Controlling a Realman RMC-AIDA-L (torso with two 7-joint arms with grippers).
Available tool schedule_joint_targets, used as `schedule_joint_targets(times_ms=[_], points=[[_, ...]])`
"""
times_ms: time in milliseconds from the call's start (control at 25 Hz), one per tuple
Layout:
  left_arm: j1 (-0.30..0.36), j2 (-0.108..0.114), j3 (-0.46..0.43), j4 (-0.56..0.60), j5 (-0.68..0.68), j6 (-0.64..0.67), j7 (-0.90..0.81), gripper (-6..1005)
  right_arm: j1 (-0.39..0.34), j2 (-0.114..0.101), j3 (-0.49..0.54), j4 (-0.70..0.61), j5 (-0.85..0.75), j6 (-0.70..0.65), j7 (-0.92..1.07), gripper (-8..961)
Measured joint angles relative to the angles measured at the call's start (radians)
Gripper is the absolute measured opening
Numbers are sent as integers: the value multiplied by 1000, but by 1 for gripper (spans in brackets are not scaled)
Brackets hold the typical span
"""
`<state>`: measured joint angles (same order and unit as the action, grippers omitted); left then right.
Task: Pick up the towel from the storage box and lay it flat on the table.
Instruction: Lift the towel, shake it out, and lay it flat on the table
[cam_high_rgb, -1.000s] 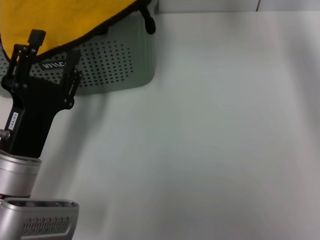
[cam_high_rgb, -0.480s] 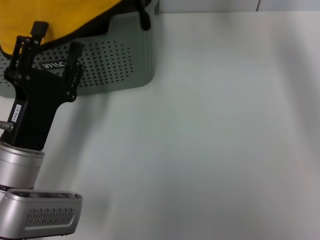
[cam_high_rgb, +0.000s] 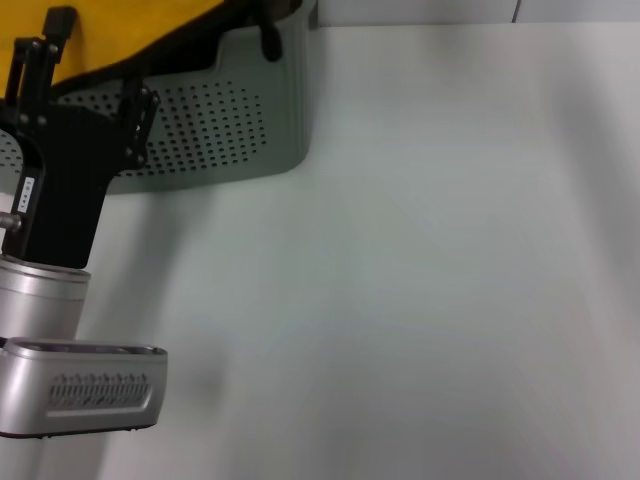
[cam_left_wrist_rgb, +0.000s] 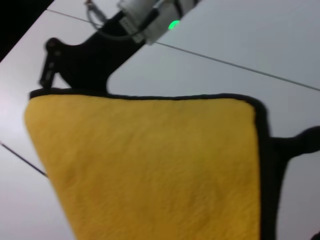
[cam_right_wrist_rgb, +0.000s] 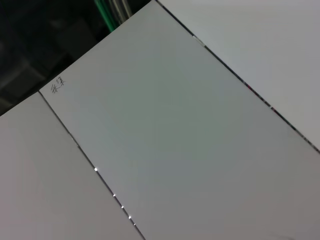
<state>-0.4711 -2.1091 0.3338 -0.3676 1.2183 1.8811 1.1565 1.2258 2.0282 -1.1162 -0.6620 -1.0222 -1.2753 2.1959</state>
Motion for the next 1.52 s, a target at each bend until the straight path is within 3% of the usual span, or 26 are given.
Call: schedule_joint_targets(times_ms=[360, 680, 760, 1000, 1160, 1360, 1440, 1520], points=[[17, 0, -9, 1, 4, 129, -223, 683, -67, -8, -1, -10, -16, -9, -13, 9], [64, 0, 36, 39, 50, 153, -424, 666, -169, -19, 7, -154, -153, -17, -19, 8], [72, 0, 63, 65, 58, 153, -496, 596, -192, -25, 6, -186, -186, -22, -19, 8], [98, 4, 58, 184, 39, 152, -973, 398, -256, -41, 7, -269, -306, -81, -34, 8], [119, 11, 60, 308, -4, 137, -1410, 282, -297, -46, 6, -371, -418, -139, -47, 8], [131, 17, 88, 470, 18, 27, -1823, 120, -361, -22, -1, -568, -588, -163, -70, 9], [133, 21, 104, 515, 52, -18, -1930, 50, -380, -14, -13, -649, -646, -166, -87, 9], [132, 25, 114, 541, 88, -39, -1984, 51, -387, -12, -21, -683, -666, -166, -97, 9]])
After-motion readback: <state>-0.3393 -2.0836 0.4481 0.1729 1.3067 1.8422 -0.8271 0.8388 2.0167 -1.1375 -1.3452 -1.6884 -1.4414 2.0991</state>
